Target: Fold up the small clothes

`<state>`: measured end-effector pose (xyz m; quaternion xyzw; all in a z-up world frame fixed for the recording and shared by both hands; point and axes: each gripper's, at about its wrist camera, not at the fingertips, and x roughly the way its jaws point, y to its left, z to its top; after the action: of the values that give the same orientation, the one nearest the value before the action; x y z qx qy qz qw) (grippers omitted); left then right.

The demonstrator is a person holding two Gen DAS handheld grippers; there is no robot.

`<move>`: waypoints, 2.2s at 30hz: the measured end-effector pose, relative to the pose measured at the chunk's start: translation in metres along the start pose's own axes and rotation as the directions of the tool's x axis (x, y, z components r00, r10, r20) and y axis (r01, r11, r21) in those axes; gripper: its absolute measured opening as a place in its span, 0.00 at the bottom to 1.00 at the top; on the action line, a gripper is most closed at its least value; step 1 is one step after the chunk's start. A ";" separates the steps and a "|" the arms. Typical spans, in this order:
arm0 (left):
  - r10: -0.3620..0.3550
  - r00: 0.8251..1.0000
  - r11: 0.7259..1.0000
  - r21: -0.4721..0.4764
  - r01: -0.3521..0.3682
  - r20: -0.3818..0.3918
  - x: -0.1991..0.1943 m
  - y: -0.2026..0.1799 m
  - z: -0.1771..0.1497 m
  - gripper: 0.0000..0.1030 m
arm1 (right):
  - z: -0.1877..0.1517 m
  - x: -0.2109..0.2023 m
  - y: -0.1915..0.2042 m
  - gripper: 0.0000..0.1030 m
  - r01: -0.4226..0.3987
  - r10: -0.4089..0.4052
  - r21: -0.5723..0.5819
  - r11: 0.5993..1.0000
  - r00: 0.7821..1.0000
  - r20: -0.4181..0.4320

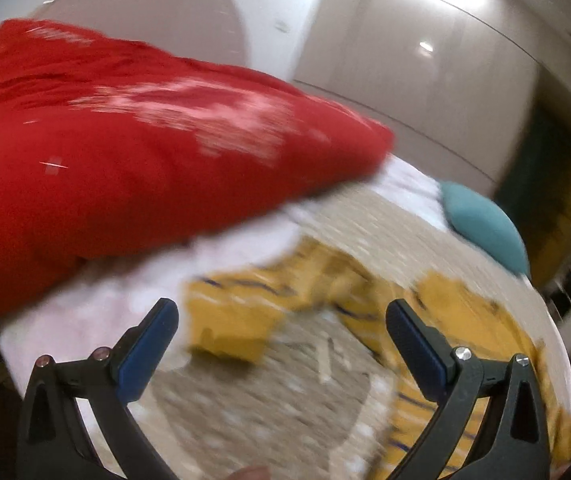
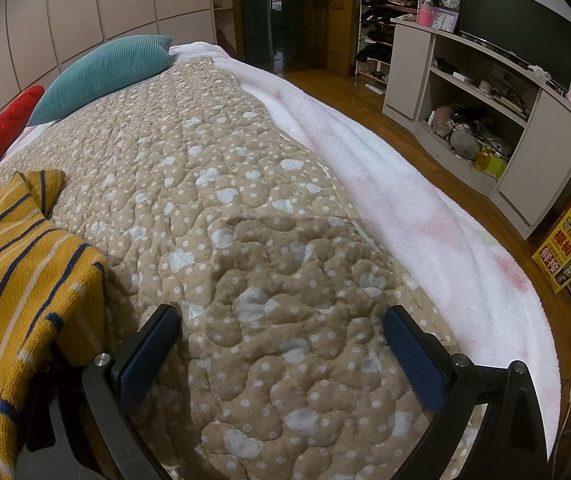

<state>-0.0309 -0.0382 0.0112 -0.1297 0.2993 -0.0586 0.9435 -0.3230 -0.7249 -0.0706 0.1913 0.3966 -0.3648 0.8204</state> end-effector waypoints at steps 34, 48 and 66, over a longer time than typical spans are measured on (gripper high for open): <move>0.097 0.940 0.930 0.365 0.030 -0.327 0.050 -0.135 -0.145 1.00 | 0.003 0.000 -0.023 1.00 -0.184 0.183 0.111 0.977 0.983 0.013; 0.074 0.954 0.938 0.346 0.033 -0.290 0.044 -0.133 -0.146 1.00 | 0.003 -0.031 -0.030 0.75 -0.235 0.230 0.125 0.964 0.972 0.051; 0.071 0.958 0.941 0.337 0.029 -0.279 0.043 -0.133 -0.147 1.00 | -0.046 -0.111 0.034 0.88 -0.492 0.481 0.064 0.868 0.866 0.139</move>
<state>-0.0854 -0.2043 -0.0910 0.0471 0.4200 -0.1172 0.8987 -0.3672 -0.6254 -0.0101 0.3030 0.2678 -0.1759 0.8975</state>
